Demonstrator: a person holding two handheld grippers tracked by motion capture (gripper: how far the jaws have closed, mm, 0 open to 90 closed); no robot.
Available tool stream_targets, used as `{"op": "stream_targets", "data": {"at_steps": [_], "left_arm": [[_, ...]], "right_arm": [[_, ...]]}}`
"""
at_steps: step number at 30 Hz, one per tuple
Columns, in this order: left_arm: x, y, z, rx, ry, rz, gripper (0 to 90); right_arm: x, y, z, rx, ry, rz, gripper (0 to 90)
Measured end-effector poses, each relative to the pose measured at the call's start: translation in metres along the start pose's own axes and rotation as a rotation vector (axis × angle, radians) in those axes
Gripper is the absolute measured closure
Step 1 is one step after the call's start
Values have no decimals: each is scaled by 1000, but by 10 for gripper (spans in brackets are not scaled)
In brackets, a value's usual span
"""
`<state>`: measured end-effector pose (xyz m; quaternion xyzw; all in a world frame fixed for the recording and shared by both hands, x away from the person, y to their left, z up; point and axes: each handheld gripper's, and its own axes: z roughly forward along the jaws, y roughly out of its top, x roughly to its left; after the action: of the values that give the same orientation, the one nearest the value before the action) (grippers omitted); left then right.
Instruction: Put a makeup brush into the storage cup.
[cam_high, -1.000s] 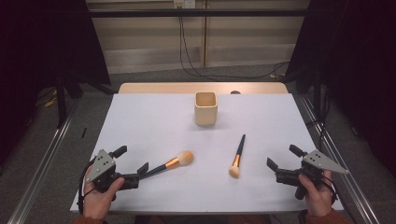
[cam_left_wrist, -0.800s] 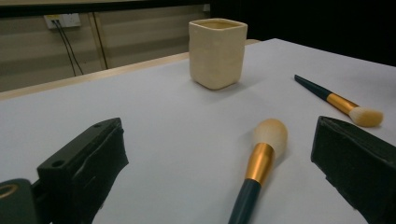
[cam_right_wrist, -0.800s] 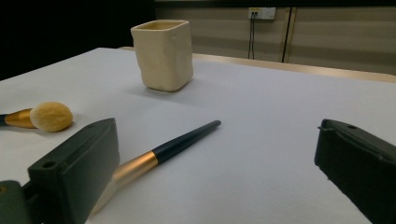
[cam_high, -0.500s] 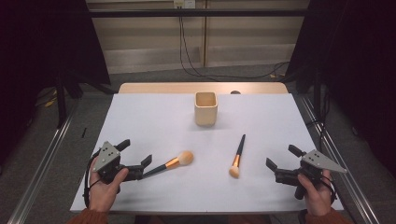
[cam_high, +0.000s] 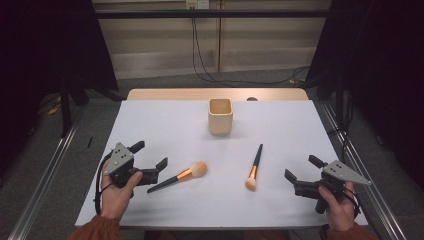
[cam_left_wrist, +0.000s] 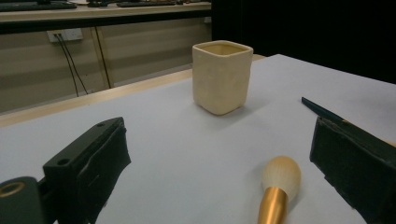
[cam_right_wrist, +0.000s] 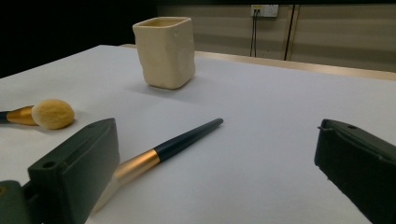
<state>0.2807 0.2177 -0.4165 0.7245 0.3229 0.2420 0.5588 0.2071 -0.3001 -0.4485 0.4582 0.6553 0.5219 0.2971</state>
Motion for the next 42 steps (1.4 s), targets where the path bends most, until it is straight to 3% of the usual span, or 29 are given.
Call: {"op": "stream_targets", "data": {"at_steps": [10, 15, 27, 36, 42], "left_arm": [[-7, 10, 22, -7, -17, 16, 35], [-4, 14, 31, -4, 2, 8, 32], [-4, 19, 49, 7, -27, 5, 32], [-7, 23, 54, 81, -87, 39, 31], [-6, 22, 59, 190, -112, 57, 31]], "right_arm": [[0, 0, 0, -2, 1, 1, 0], [0, 0, 0, -2, 1, 2, 0], [0, 0, 1, -4, 0, -1, 0], [0, 0, 1, -3, -3, 5, 0], [1, 0, 1, -1, 1, 1, 0]]}}
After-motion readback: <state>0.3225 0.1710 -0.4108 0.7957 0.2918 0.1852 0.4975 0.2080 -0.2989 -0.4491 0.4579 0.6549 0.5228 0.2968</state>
